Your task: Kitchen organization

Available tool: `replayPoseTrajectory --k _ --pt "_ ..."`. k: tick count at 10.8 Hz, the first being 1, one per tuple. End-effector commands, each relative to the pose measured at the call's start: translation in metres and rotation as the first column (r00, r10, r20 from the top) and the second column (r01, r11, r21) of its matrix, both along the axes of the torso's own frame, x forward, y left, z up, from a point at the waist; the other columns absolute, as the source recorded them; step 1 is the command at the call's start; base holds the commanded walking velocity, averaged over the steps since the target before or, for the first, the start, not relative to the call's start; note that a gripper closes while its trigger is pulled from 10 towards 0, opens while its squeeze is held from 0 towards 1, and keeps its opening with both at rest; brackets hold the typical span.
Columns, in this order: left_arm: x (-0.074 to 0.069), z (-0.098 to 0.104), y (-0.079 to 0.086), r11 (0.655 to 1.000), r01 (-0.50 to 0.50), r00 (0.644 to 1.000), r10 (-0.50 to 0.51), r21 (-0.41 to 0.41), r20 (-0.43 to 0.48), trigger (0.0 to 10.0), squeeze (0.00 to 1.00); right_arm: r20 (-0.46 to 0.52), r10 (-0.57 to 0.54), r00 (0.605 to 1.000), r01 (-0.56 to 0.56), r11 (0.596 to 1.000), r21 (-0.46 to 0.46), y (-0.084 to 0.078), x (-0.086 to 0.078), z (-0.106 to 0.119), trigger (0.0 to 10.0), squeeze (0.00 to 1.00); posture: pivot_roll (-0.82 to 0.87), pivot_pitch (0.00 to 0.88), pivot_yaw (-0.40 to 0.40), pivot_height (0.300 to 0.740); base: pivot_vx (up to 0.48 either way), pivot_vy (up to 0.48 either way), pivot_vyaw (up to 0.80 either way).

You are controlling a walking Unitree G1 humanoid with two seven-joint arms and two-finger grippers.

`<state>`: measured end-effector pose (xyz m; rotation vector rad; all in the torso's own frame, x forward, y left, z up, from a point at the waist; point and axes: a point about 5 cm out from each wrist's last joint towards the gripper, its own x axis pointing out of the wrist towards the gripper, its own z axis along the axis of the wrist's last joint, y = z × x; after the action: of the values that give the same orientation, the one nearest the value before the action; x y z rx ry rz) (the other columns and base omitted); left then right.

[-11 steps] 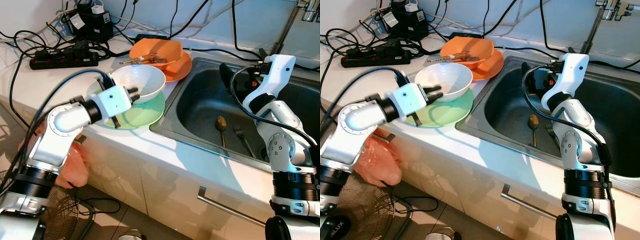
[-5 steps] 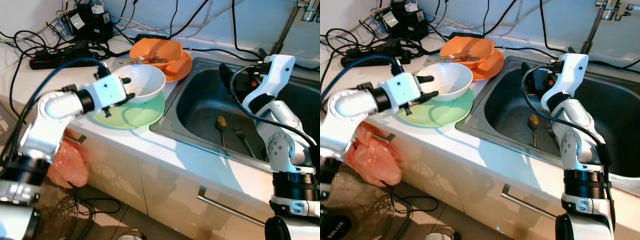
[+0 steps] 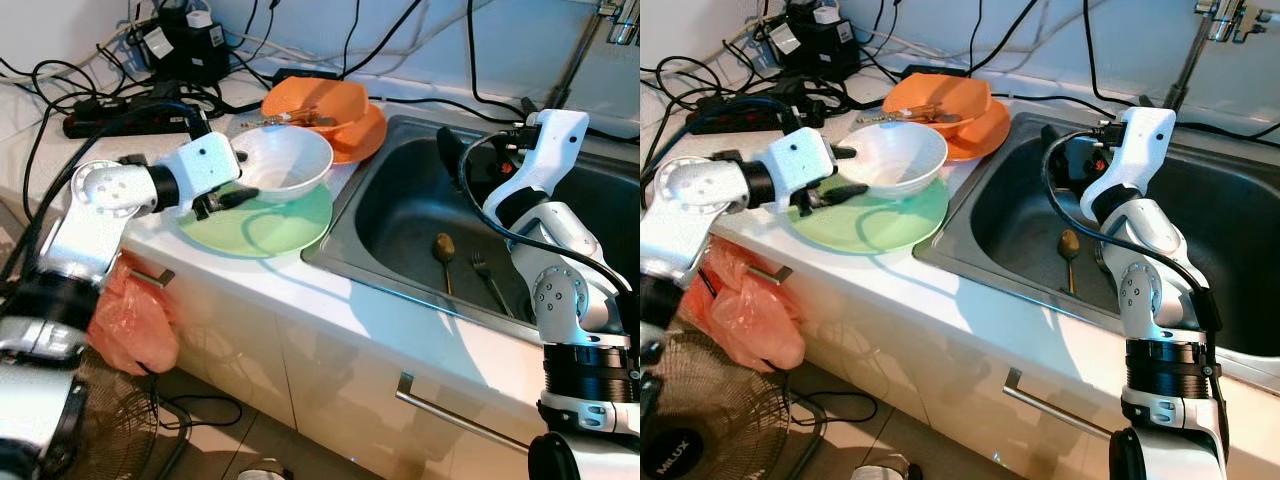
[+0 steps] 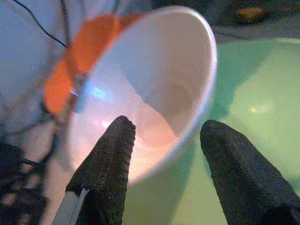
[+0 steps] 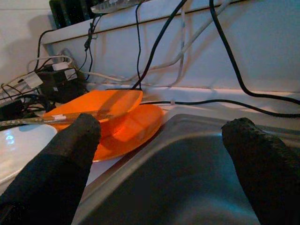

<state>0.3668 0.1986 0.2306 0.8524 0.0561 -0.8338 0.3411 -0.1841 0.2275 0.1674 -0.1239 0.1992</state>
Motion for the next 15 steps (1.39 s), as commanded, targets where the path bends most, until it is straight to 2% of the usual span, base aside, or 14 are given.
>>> replayPoseTrajectory --k 1,2,3,4,6,8,9,10,11,15 --pt "0.004 0.007 0.003 1.0 0.004 0.999 -0.005 -0.008 -0.035 10.0 0.0 0.014 -0.002 1.0 0.002 1.0 0.002 0.001 -0.001 0.005 10.0 0.0 0.29 0.03 0.048 0.74 0.0 0.0 0.0" --pt "0.007 0.009 0.003 1.0 0.008 0.999 -0.008 -0.003 -0.039 10.0 0.0 0.015 -0.004 1.0 0.004 1.0 0.002 0.001 -0.001 0.005 10.0 0.0 0.29 0.031 0.049 0.74 0.0 0.0 0.0" --pt "0.01 0.012 0.004 1.0 0.017 0.999 -0.017 0.01 -0.051 6.0 0.0 0.015 -0.006 1.0 0.006 1.0 0.001 0.001 -0.002 0.005 10.0 0.0 0.29 0.031 0.05 0.74 0.0 0.0 0.0" --pt "0.011 0.013 0.003 0.998 0.047 0.997 -0.044 0.044 -0.067 0.0 0.0 0.015 -0.009 1.0 0.009 1.0 -0.001 0.0 -0.002 0.005 10.0 0.0 0.29 0.031 0.05 0.74 0.0 0.0 0.0" --pt "0.011 0.014 0.002 0.99 0.097 0.992 -0.088 0.1 -0.091 0.2 0.0 0.018 -0.009 1.0 0.009 1.0 -0.001 0.0 -0.002 0.006 10.0 0.0 0.29 0.03 0.049 0.74 0.0 0.0 0.0" --pt "0.011 0.009 0.003 0.972 0.155 0.981 -0.131 0.176 -0.141 0.0 0.0 0.017 -0.007 1.0 0.007 1.0 -0.001 0.001 -0.001 0.005 10.0 0.0 0.29 0.033 0.05 0.74 0.0 0.0 0.0" --pt "0.011 0.007 0.004 0.966 0.161 0.98 -0.133 0.204 -0.145 3.2 0.0 0.016 -0.008 1.0 0.008 1.0 -0.001 0.001 -0.002 0.005 10.0 0.0 0.29 0.035 0.051 0.74 0.0 0.0 0.0" --pt "0.011 0.005 0.004 0.963 0.167 0.979 -0.136 0.21 -0.154 4.2 0.0 0.016 -0.009 1.0 0.009 1.0 -0.001 0.0 -0.002 0.005 10.0 0.0 0.29 0.035 0.05 0.74 0.0 0.0 0.0" --pt "0.011 0.002 0.005 0.96 0.176 0.976 -0.14 0.218 -0.168 0.0 0.0 0.015 -0.011 1.0 0.011 1.0 -0.004 0.0 -0.002 0.005 10.0 0.0 0.29 0.038 0.049 0.74 0.0 0.0 0.0" --pt "0.014 0.004 0.005 0.961 0.162 0.983 -0.137 0.222 -0.124 0.0 0.0 0.012 -0.014 1.0 0.014 1.0 -0.006 -0.001 -0.002 0.004 10.0 0.0 0.29 0.041 0.049 0.74 0.0 0.0 0.0"
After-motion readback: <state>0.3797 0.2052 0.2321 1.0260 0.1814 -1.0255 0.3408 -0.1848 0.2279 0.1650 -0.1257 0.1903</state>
